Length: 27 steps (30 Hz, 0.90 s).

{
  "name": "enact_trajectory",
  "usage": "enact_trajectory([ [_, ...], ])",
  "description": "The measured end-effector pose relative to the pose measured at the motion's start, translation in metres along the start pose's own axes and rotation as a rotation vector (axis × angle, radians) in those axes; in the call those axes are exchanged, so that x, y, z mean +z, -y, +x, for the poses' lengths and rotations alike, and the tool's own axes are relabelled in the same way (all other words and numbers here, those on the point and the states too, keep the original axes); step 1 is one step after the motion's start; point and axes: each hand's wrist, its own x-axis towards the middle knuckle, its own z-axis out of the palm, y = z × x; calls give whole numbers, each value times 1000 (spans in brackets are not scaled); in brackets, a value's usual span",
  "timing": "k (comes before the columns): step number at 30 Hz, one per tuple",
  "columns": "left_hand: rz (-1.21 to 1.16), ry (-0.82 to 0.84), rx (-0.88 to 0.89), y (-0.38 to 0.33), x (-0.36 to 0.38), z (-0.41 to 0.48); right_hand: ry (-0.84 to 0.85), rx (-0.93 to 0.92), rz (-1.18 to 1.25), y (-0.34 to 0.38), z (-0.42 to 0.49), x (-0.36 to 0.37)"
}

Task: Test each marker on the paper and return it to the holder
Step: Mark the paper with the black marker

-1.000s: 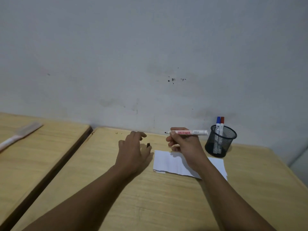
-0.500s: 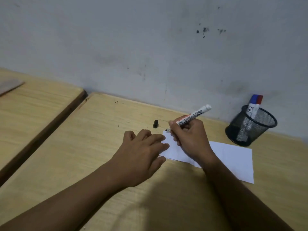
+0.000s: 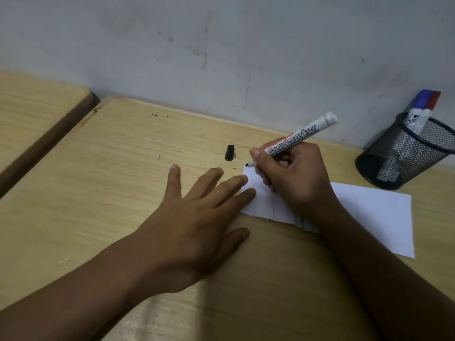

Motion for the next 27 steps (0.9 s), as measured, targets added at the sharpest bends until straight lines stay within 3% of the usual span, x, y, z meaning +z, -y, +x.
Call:
enact_trajectory([
  [10,-8,-3,-25,-6,1,-3,-10,-16,-175,-1,3,2],
  [20,0,9,-27,-6,-2,-2,85,-27,-148,3,0,-2],
  [27,23,24,-19,-5,-1,0,53,6,-128,2,-5,0],
])
